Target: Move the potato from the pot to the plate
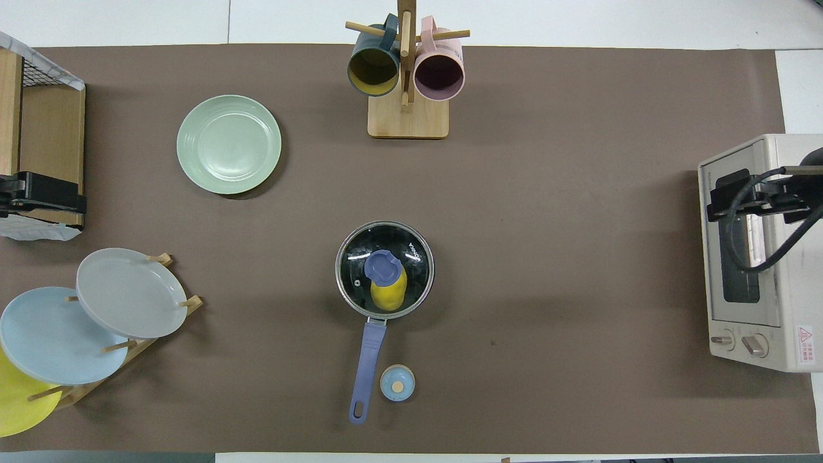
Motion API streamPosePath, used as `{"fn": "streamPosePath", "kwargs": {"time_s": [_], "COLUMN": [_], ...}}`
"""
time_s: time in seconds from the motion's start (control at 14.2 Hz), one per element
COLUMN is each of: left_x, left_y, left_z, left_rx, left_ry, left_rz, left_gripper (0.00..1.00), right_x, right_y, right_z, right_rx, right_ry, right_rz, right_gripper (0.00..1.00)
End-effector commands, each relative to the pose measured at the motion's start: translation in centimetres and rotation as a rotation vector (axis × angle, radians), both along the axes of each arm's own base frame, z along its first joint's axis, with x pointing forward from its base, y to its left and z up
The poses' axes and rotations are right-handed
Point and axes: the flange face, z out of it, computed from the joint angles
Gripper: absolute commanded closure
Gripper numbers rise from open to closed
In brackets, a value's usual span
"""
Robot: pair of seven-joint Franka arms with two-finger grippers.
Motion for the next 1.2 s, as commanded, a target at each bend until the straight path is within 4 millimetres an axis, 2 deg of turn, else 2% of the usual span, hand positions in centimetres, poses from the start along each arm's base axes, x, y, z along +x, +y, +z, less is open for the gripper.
{"fn": "streamPosePath", "kwargs": {"time_s": [0.0,0.35,0.56,0.99,1.06,1.13], "left_x": [-0.7,-0.7,-0.7,-0.7,-0.7,-0.7], "left_y": [0.3,-0.1,-0.3,-0.6,-0.8,-0.9], "left_z": [0.1,0.1,0.1,0.1,0.1,0.1], "left_rx": [0.021,0.021,0.021,0.02,0.021,0.021], "left_ry": [-0.006,-0.01,-0.01,-0.014,-0.014,-0.014], "left_rz": [-0.006,-0.01,-0.018,-0.024,-0.026,-0.026], "left_gripper": [0.0,0.0,0.0,0.0,0.0,0.0], "right_x": [0.2,0.1,0.0,0.4,0.4,0.3], "right_y": [-0.2,0.0,1.2,1.3,1.5,2.5], "right_z": [0.2,0.1,0.5,0.4,0.3,0.0], "right_rx": [0.018,0.018,0.019,0.021,0.023,0.027], "right_ry": [-0.011,-0.01,-0.023,-0.063,-0.059,-0.052], "right_rz": [0.009,0.006,0.024,0.029,0.036,0.088], "right_gripper": [0.0,0.0,0.0,0.0,0.0,0.0]}}
